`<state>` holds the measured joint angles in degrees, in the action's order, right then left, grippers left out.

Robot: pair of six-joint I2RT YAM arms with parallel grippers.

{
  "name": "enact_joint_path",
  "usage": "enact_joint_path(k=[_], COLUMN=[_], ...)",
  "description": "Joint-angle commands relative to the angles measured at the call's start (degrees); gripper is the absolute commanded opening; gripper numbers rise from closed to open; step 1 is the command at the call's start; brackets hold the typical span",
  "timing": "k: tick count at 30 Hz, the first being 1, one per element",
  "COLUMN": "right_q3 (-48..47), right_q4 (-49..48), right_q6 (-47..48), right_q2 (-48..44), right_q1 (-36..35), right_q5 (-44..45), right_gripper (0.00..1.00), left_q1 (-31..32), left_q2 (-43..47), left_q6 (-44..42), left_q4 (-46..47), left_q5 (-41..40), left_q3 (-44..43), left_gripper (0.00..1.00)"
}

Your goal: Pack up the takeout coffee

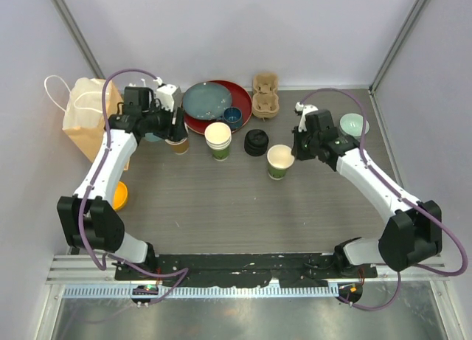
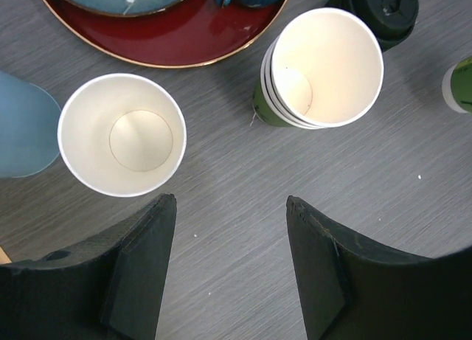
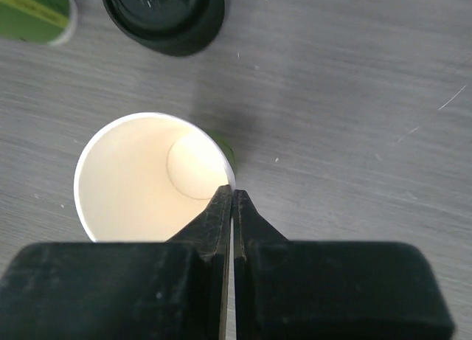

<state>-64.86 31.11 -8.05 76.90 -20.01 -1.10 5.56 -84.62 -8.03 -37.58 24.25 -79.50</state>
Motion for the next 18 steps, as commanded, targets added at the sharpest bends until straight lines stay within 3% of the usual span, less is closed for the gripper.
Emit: enact_joint_path(k=[1,10,18], right_q3=[3.9,8.3,5.9], right_q4=[-11.3,-15.0,-12.3], right_q6=[-2.2,-2.8,-3.0], right_q2=[0.1,3.2,5.2], right_q1=[-0.5,-1.3,-5.2], right_q5=[0.8,0.4,3.8], right_gripper=[0.01,0.01,0.01], left_q1=[0.9,3.7,5.0], left_q2=[-1.1,-3.8,-7.4], left_q6=[-2.3,-6.4,-7.3], left_q4=[-0.6,-0.7,-0.7], left_q5=[-2.5,-7.8,-10.5], left_q3=[-2.5,-3.3,-5.8], left_gripper=[0.65,0.64,0.64])
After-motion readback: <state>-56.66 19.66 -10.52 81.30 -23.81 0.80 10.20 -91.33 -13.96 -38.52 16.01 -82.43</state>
